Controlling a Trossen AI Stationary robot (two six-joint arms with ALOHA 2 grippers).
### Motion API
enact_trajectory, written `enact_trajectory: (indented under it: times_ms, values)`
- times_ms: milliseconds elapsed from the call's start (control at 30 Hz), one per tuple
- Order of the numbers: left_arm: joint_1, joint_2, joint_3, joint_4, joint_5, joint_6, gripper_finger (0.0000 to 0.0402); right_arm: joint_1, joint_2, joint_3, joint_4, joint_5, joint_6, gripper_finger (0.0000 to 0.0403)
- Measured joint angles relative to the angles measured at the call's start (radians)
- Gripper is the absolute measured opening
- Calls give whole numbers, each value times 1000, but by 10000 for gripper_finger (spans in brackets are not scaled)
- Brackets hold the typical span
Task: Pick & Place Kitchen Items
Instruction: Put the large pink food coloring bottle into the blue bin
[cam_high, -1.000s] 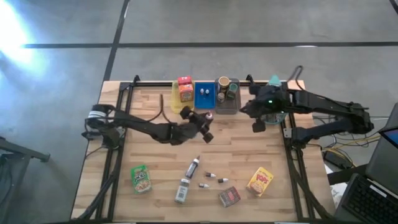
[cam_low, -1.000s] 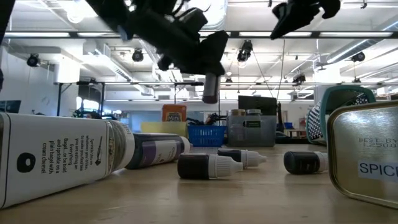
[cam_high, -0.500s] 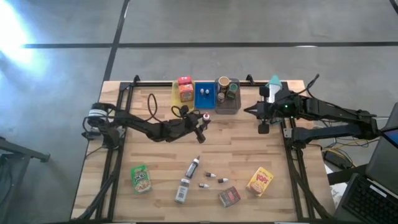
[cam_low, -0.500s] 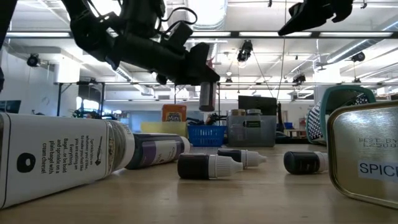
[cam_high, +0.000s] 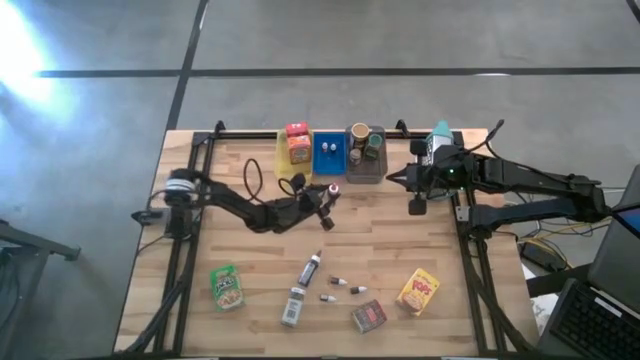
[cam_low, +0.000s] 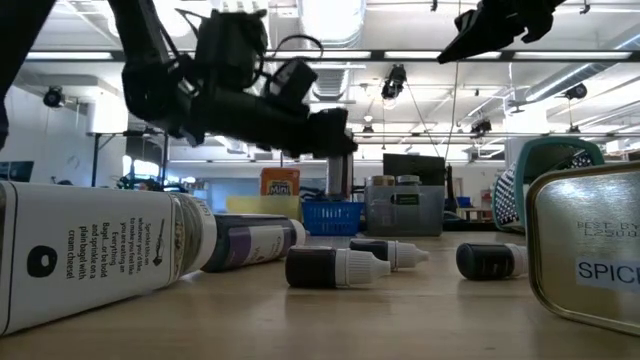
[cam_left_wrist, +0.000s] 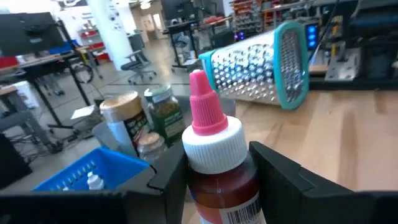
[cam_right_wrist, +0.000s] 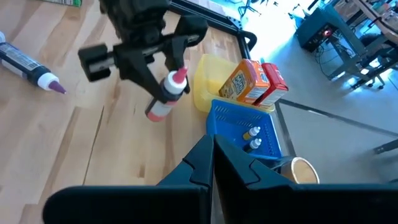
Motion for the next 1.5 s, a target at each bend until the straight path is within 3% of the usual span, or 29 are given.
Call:
enact_trajectory:
  times_ms: [433,1100,1500]
  values:
    - [0,229,5,320,-46,106,159,0,-1,0,51,0,8,8]
    - [5,283,10,312,-45,76,170,0,16,0,59,2,0,8]
    - [6,280,19,296,-43,104,248,0,23,0,58,1,2,8]
